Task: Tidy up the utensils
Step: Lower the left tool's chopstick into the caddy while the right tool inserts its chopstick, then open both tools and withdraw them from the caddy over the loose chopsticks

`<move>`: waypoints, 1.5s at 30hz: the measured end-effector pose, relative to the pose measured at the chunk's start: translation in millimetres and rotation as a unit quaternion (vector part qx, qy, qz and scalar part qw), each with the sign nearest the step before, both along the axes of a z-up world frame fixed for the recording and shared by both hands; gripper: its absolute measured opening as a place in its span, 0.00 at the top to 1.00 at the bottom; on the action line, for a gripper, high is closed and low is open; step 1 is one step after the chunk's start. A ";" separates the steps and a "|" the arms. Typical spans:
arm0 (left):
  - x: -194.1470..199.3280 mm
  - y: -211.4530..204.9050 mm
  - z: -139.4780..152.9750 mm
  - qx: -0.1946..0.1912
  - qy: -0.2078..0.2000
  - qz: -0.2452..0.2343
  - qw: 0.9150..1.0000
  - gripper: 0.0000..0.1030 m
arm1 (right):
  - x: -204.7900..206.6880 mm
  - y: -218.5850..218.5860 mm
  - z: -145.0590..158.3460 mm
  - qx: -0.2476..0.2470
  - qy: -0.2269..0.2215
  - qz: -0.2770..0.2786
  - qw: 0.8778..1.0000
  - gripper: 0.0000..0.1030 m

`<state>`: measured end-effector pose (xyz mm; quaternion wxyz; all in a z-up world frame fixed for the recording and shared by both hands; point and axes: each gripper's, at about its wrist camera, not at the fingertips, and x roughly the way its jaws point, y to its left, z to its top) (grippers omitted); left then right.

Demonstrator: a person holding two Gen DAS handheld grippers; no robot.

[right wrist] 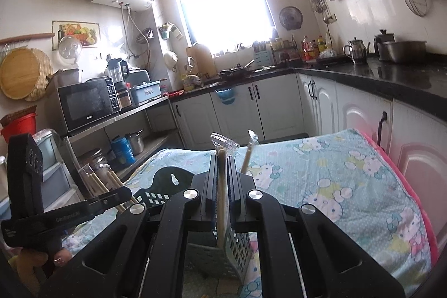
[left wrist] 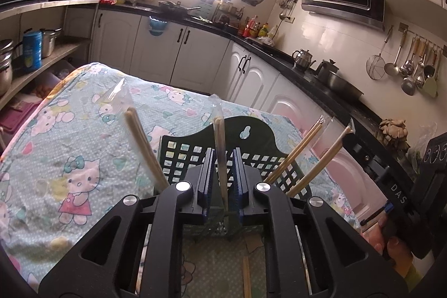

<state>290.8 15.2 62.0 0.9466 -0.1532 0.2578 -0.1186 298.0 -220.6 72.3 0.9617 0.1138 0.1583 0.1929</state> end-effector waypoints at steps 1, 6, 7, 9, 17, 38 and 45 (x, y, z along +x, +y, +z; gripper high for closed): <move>-1.1 0.1 -0.5 0.000 0.001 0.000 1.000 0.92 | -0.9 -1.6 -0.6 0.002 0.004 0.000 1.000 0.93; -6.5 1.3 -2.5 -0.004 0.008 -0.003 1.000 0.83 | -4.4 -5.2 -4.0 0.004 0.026 0.005 1.000 0.91; -8.1 2.1 -3.3 -0.004 0.008 -0.003 1.000 0.80 | -5.3 -5.3 -4.4 0.002 0.029 0.006 1.000 0.91; -10.8 1.5 -3.2 -0.005 0.011 -0.004 1.000 0.78 | -7.4 -6.2 -6.2 -0.003 0.036 0.007 0.999 0.88; -25.2 3.6 -5.3 -0.009 0.018 -0.006 1.000 0.63 | -16.6 -9.9 -11.2 -0.004 0.054 0.008 0.999 0.87; -68.1 15.7 5.0 -0.020 0.015 -0.004 1.000 0.19 | -55.0 -15.6 -9.1 -0.010 0.097 0.019 0.995 0.55; -81.4 22.7 5.4 -0.024 0.016 0.006 1.000 0.12 | -71.3 -15.5 -10.2 -0.017 0.106 0.025 0.994 0.51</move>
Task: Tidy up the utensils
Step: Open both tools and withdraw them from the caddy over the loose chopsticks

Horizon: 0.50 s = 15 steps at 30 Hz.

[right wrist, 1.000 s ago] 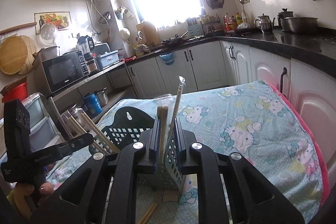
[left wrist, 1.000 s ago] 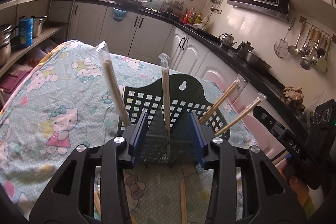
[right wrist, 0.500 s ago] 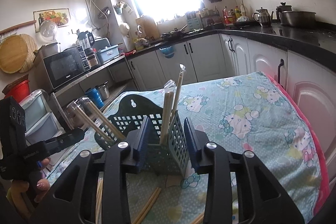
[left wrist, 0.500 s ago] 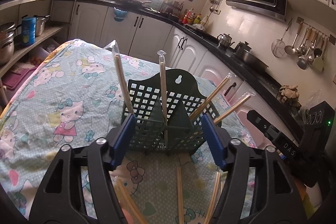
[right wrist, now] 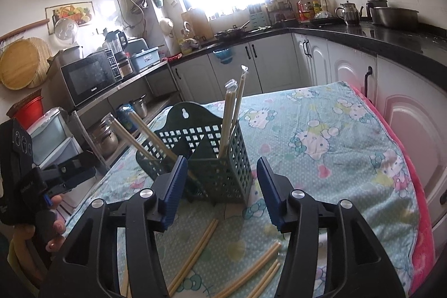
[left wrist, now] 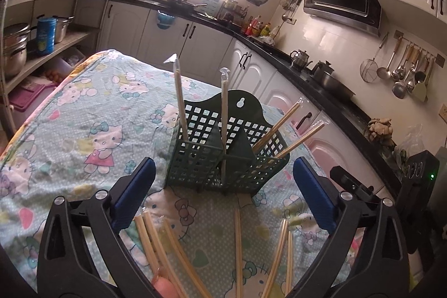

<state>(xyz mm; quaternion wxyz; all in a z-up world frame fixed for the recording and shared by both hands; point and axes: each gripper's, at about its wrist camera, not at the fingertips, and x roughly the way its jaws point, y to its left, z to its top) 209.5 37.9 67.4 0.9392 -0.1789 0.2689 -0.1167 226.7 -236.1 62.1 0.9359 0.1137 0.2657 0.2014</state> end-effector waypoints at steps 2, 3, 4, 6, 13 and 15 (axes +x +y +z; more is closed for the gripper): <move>-3.7 1.3 -0.9 0.001 0.001 0.003 1.000 0.12 | -4.8 0.2 -0.5 -0.003 0.002 0.002 1.000 0.50; -4.7 1.8 -0.8 0.000 0.002 0.004 1.000 0.12 | -6.7 0.6 -1.0 -0.004 0.002 0.003 1.000 0.49; -6.3 2.6 -1.4 -0.001 0.003 0.005 1.000 0.12 | -8.3 0.6 -1.0 -0.005 0.003 0.004 1.000 0.49; -9.2 4.6 -2.8 0.000 0.005 0.008 1.000 0.12 | -11.9 0.3 -1.2 -0.007 0.004 0.005 1.000 0.49; -18.7 8.2 -8.5 0.003 0.010 0.013 1.000 0.12 | -23.8 0.6 -5.1 -0.014 0.010 0.010 1.000 0.49; -21.2 8.6 -10.9 0.005 0.012 0.014 1.000 0.12 | -26.3 0.9 -7.0 -0.017 0.013 0.012 1.000 0.49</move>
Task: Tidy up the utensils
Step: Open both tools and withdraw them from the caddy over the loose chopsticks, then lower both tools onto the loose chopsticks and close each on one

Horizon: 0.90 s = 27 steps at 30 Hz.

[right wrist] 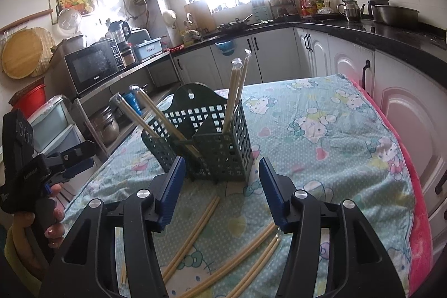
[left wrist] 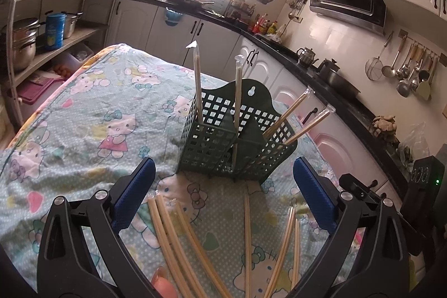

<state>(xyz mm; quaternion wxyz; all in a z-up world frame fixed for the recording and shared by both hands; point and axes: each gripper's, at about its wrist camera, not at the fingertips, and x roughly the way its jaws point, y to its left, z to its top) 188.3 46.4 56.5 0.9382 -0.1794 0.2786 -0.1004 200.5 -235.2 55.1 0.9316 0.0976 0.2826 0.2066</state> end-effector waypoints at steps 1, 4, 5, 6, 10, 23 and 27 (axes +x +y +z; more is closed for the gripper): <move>-1.0 -0.1 -1.1 0.000 0.001 0.000 1.000 0.12 | -1.5 0.0 -1.0 -0.001 0.002 0.001 1.000 0.49; -3.1 0.4 -4.1 0.003 0.005 -0.001 1.000 0.12 | -5.1 1.0 -4.4 -0.002 0.008 0.004 1.000 0.49; -3.7 0.1 -4.9 0.005 0.007 -0.001 1.000 0.12 | -6.6 1.4 -5.8 -0.003 0.010 0.005 1.000 0.49; -4.7 0.0 -6.3 0.006 0.008 0.000 1.000 0.12 | -7.7 2.2 -6.2 -0.004 0.012 0.006 1.000 0.49; -8.0 -0.3 -12.3 0.010 0.016 0.001 1.000 0.12 | -11.4 4.8 -11.1 -0.010 0.020 0.014 1.000 0.49; -15.2 8.0 -39.6 0.027 0.050 0.014 0.998 0.12 | -16.3 15.5 -30.5 -0.029 0.048 0.042 0.998 0.49; -16.9 12.3 -50.5 0.030 0.064 0.021 0.997 0.12 | -16.4 21.4 -37.4 -0.036 0.059 0.049 0.996 0.47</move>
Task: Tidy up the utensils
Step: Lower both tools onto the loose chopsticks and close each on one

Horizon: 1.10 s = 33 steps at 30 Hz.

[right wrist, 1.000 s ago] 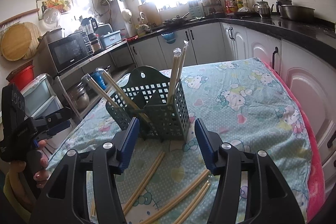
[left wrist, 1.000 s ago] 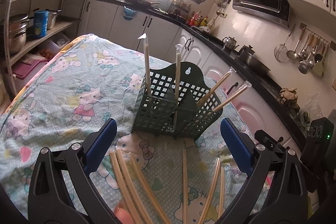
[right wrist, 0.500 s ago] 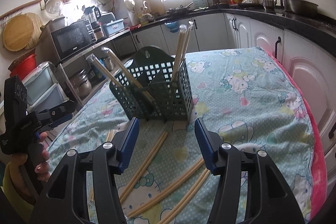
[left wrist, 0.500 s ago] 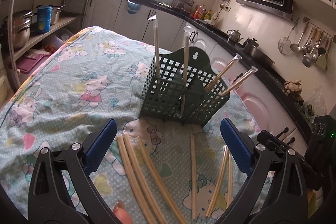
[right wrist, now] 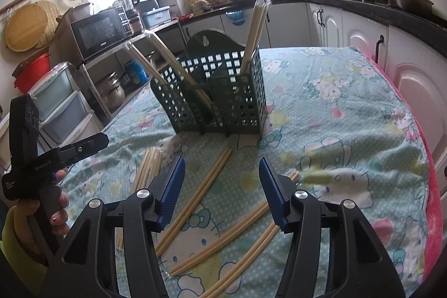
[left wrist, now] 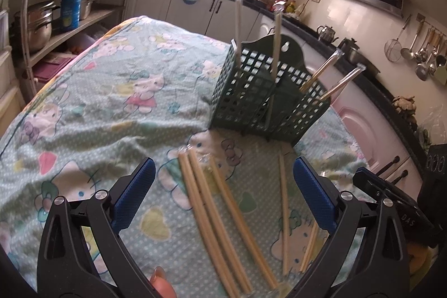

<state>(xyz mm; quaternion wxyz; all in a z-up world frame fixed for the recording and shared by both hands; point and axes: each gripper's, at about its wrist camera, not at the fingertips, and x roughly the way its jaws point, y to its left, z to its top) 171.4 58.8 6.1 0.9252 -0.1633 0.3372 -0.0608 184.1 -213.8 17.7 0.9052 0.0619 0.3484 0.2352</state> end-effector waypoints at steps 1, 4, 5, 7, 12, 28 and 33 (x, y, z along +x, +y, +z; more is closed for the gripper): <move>-0.3 1.2 -3.2 0.001 0.004 0.002 1.000 0.12 | 0.2 1.4 -1.4 -0.002 0.002 0.001 1.000 0.47; 0.2 4.2 -11.8 0.005 0.018 0.008 1.000 0.12 | 0.1 6.7 -6.8 -0.009 0.008 0.005 1.000 0.45; 0.4 4.9 -13.9 0.006 0.021 0.009 1.000 0.12 | 0.5 9.0 -9.5 -0.013 0.011 0.007 1.000 0.44; 1.1 7.4 -19.7 0.006 0.029 0.012 0.999 0.12 | 2.0 13.5 -13.4 -0.020 0.016 0.008 1.000 0.44; 4.8 10.8 -34.0 0.011 0.049 0.016 0.999 0.12 | 9.9 24.6 -26.4 -0.037 0.035 0.003 0.999 0.38; 28.1 12.5 -59.0 0.061 0.108 0.020 0.992 0.54 | 42.3 51.0 -47.0 -0.081 0.069 0.013 0.994 0.37; 38.0 10.3 -60.1 0.081 0.119 0.022 0.989 0.54 | 52.4 59.1 -51.9 -0.090 0.080 0.016 0.993 0.37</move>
